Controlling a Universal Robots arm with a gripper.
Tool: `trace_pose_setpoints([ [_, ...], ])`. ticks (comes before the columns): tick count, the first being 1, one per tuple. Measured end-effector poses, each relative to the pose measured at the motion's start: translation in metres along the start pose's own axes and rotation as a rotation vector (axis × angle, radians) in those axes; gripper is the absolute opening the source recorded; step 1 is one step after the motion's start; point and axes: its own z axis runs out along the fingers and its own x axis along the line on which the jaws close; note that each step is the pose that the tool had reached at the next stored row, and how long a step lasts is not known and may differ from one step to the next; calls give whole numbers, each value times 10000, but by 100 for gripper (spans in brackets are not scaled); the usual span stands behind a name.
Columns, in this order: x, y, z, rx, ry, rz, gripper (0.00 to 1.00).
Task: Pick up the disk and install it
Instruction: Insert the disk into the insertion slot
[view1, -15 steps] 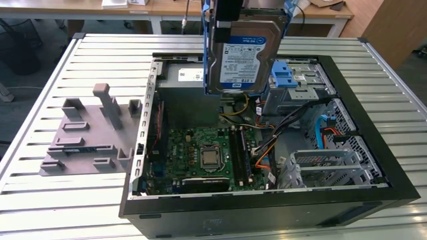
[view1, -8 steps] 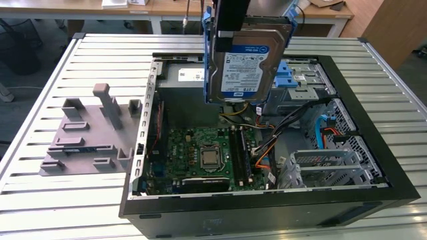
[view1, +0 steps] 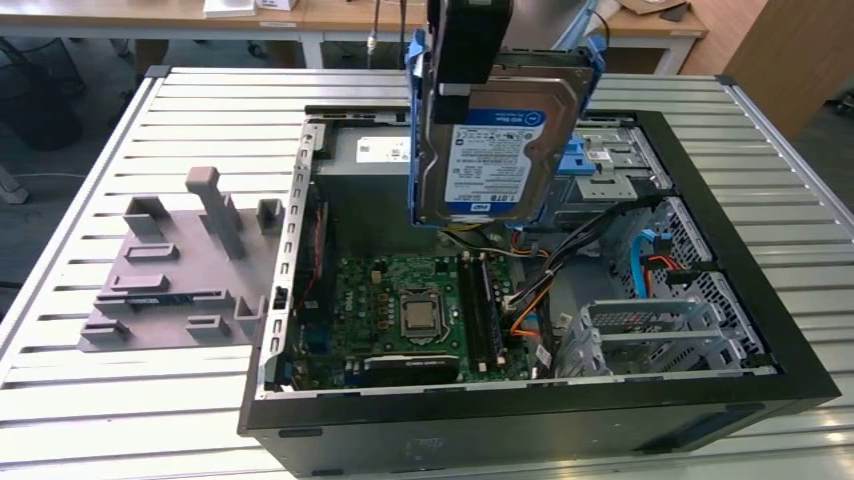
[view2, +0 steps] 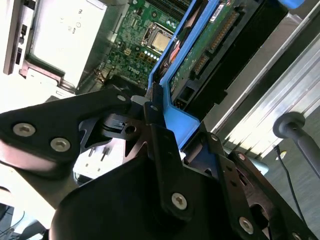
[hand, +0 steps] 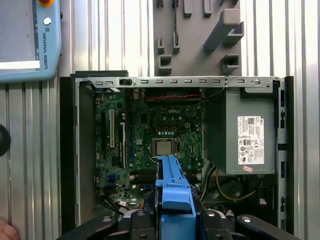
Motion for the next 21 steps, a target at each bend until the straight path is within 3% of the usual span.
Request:
trace_pose_setpoints([
  [2, 1, -26, 2, 0, -1, 3, 36],
  [9, -4, -239, 14, -10, -1, 2, 36],
  [21, 173, -252, 24, -10, 2, 25, 36],
])
